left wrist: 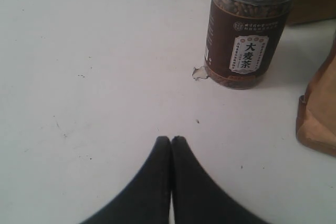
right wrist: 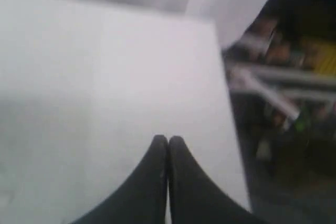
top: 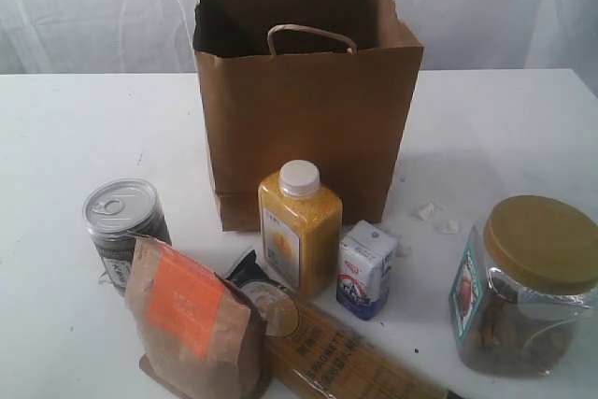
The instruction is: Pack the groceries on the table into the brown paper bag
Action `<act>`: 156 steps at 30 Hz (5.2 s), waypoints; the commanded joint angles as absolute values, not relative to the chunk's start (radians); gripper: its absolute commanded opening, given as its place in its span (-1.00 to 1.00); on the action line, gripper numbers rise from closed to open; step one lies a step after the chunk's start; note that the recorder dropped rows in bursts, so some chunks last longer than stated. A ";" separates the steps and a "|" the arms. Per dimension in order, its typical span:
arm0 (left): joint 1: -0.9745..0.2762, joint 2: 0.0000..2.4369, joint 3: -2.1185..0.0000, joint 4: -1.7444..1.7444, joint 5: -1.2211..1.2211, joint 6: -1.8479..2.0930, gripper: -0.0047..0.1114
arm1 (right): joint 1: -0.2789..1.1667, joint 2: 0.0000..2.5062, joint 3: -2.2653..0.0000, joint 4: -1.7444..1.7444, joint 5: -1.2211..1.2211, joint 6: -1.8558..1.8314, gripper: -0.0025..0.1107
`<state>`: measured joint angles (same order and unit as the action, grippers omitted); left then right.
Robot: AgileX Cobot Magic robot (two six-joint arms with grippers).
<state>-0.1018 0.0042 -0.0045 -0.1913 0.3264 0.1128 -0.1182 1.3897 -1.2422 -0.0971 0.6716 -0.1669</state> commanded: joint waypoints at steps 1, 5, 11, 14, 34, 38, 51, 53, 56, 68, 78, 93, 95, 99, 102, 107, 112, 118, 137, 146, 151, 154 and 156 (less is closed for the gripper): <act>-0.106 0.000 0.000 -0.200 0.334 0.109 -0.92 | -0.121 1.448 -1.246 0.014 1.013 -0.183 -0.96; -0.106 0.000 0.000 -0.200 0.334 0.109 -0.92 | -0.121 1.431 -1.246 0.139 1.221 -0.222 -0.96; -0.106 0.000 0.000 -0.200 0.334 0.109 -0.92 | -0.059 1.334 -1.246 0.491 1.221 -0.405 -0.96; -0.106 0.000 0.000 -0.200 0.334 0.109 -0.92 | 0.034 1.299 -1.246 0.465 1.221 -0.446 -0.96; -0.106 0.000 0.000 -0.200 0.334 0.109 -0.92 | 0.261 1.308 -1.243 0.189 1.221 -0.487 0.73; -0.106 0.000 0.000 -0.200 0.334 0.109 -0.92 | 0.261 1.312 -1.204 0.104 1.221 -0.487 0.73; -0.106 0.000 0.000 -0.200 0.334 0.109 -0.92 | 0.261 1.383 -1.128 0.071 1.160 -0.487 0.73; -0.106 0.000 0.000 -0.200 0.334 0.109 -0.92 | 0.261 1.389 -1.115 0.069 1.158 -0.487 0.73; -0.106 0.000 0.000 -0.200 0.334 0.109 -0.92 | 0.261 1.389 -1.093 0.038 1.127 -0.487 0.73; -0.106 0.000 0.000 -0.200 0.334 0.109 -0.92 | 0.261 1.389 -1.011 0.023 1.083 -0.473 0.73; -0.106 0.000 0.000 -0.200 0.334 0.109 -0.92 | 0.261 1.389 -1.011 0.045 1.143 -0.274 0.24; -0.106 0.000 0.000 -0.200 0.334 0.109 -0.92 | 0.261 1.366 -1.093 0.045 1.221 -0.257 -0.49; -0.106 0.000 0.000 -0.200 0.334 0.109 -0.92 | 0.261 1.351 -1.123 0.045 1.221 -0.257 -0.49; -0.106 0.000 0.000 -0.200 0.334 0.109 -0.92 | 0.261 1.328 -1.174 0.045 1.221 -0.252 -0.57; -0.106 0.000 0.000 -0.200 0.334 0.109 -0.92 | 0.261 1.296 -1.204 0.056 1.221 -0.173 -0.68; -0.106 0.000 0.000 -0.200 0.334 0.109 -0.92 | 0.261 1.201 -1.263 0.138 1.221 -0.168 -0.77; -0.106 0.000 0.000 -0.200 0.334 0.109 -0.92 | 0.261 1.147 -1.361 0.147 1.221 -0.178 -0.79; -0.106 0.000 0.000 -0.200 0.334 0.109 -0.92 | 0.261 1.143 -1.505 0.208 1.221 -0.178 -0.79; -0.106 0.000 0.000 -0.200 0.334 0.109 -0.92 | 0.261 1.399 -1.877 0.639 1.159 -0.292 -0.79; -0.106 0.000 0.000 -0.200 0.334 0.109 -0.92 | 0.261 1.535 -1.899 1.042 0.922 -0.579 -0.79; -0.106 0.000 0.000 -0.200 0.334 0.109 -0.92 | 0.261 1.528 -1.918 1.119 0.925 -0.579 -0.79; -0.106 0.000 0.000 -0.200 0.334 0.109 -0.92 | 0.261 1.505 -1.936 1.181 0.915 -0.608 -0.79; -0.106 0.000 0.000 -0.200 0.334 0.109 -0.92 | 0.261 1.503 -1.936 1.179 0.910 -0.662 -0.79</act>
<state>-0.1018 0.0042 -0.0045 -0.1913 0.3264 0.1128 0.2605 1.5215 -1.9234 1.1326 0.9485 -0.6143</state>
